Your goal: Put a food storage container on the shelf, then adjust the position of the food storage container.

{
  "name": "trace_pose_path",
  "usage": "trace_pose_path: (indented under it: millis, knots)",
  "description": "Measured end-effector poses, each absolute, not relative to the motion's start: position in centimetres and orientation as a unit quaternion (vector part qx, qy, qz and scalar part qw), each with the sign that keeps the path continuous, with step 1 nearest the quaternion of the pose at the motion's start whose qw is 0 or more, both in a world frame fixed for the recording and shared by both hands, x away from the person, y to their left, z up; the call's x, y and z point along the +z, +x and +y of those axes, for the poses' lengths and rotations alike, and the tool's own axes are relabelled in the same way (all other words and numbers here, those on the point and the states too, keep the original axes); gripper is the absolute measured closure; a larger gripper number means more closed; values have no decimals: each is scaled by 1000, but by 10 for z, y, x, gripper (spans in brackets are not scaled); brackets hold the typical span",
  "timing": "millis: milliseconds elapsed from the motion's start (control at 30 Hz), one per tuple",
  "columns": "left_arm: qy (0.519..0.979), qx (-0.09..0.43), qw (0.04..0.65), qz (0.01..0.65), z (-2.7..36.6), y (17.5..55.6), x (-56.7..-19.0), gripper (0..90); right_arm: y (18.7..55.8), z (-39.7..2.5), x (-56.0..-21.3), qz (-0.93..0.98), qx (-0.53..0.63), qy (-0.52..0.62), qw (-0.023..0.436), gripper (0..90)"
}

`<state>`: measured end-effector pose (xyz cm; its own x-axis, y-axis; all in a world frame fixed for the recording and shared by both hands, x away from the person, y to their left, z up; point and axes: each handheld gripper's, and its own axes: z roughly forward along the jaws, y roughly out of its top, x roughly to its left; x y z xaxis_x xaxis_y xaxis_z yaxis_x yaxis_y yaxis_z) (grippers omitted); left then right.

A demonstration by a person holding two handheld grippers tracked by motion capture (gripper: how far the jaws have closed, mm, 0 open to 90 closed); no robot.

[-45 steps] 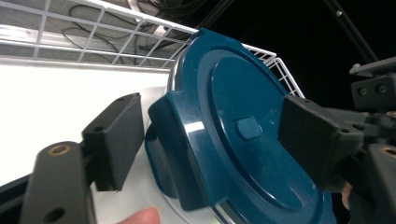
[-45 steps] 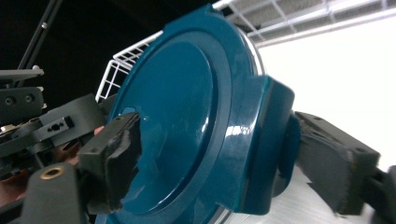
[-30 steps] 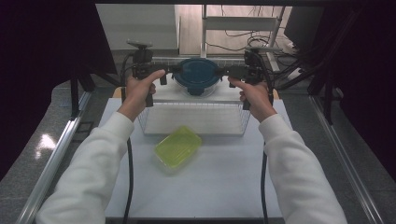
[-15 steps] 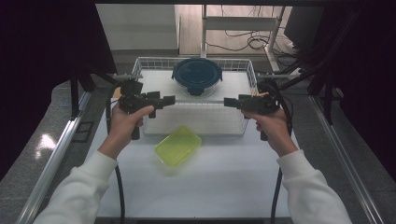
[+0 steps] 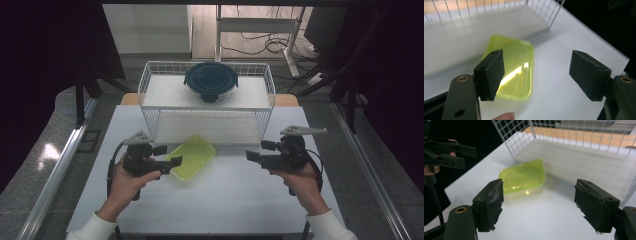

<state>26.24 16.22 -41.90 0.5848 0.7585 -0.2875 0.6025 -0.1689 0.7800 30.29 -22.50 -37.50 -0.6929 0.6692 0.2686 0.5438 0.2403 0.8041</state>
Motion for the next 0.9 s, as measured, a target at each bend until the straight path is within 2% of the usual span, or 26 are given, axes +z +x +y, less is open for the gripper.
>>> trace_pose_path:
  millis: [167,433,900]
  knots:
    - [769,97,446,447,162,249,-433,279,284,-226,-398,799,459,381,79,232]
    - [770,91,438,455,164,239,-449,289,274,-239,-431,805,437,397,65,236]
    - [776,96,426,456,161,241,-455,288,275,-245,-438,801,432,410,63,237]
